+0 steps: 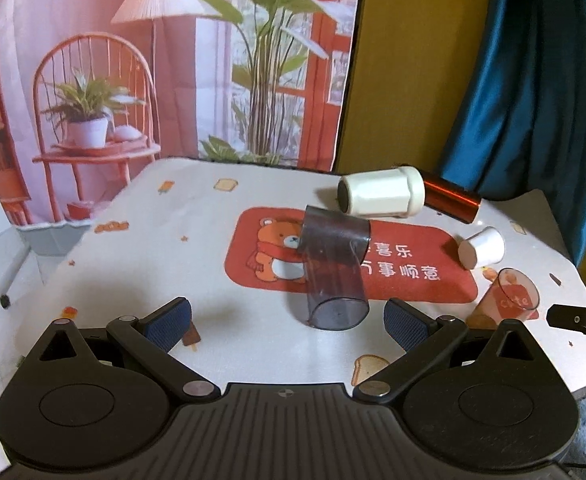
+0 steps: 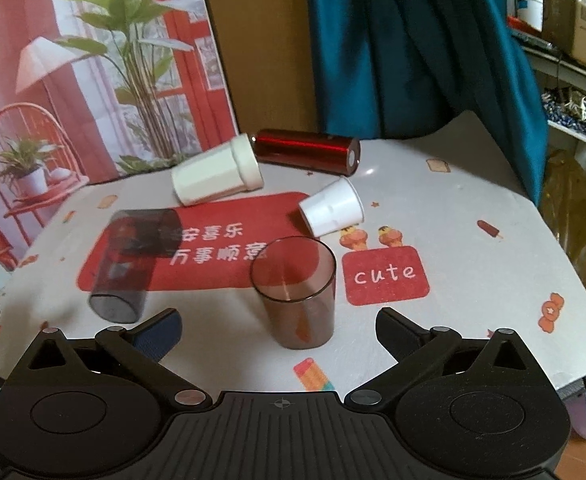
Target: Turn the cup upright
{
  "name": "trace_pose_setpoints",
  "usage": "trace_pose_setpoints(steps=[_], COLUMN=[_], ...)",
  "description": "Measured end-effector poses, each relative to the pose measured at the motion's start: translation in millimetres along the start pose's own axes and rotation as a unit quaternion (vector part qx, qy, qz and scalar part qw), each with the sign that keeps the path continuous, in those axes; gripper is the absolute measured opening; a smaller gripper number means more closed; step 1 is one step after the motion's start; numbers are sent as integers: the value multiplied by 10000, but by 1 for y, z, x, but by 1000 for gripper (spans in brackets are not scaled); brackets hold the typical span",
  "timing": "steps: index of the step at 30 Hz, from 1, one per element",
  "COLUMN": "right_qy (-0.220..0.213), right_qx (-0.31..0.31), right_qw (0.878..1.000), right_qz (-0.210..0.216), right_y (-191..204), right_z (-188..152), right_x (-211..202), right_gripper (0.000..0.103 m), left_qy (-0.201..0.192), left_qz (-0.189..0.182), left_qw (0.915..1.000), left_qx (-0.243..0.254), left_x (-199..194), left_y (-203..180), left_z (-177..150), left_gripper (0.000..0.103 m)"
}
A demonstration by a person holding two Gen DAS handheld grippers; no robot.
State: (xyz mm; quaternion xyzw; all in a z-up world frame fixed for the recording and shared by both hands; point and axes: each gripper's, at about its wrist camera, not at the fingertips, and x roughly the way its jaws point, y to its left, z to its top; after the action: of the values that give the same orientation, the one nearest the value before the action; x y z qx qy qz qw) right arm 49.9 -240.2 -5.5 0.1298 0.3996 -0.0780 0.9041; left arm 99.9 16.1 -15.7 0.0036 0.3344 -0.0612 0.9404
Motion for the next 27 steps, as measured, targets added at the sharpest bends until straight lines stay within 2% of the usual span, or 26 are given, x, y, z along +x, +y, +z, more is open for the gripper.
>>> trace_pose_setpoints(steps=[4,10,16,27], right_qy=[-99,-222,-229,-469], right_qx=[-90,-13,-19,-221], right_qw=[9998,9996,9997,9986], right_qz=[121,158,119,-122], right_y=[4,8,14,22], right_z=[-4,-13,-29,-52], right_x=[-22,-43,-52,-68], right_gripper=[103,103,103,103], left_qy=[-99,-64,-80,-23], left_qz=[130,-52,41,195], left_qw=[9998,9999,9985,9997], left_qx=[109,120,542,153], left_x=[-24,-44,-55,-56], left_y=[-5,-8,-24,-14], left_z=[5,-4,-20,-31], left_gripper=[103,103,103,103])
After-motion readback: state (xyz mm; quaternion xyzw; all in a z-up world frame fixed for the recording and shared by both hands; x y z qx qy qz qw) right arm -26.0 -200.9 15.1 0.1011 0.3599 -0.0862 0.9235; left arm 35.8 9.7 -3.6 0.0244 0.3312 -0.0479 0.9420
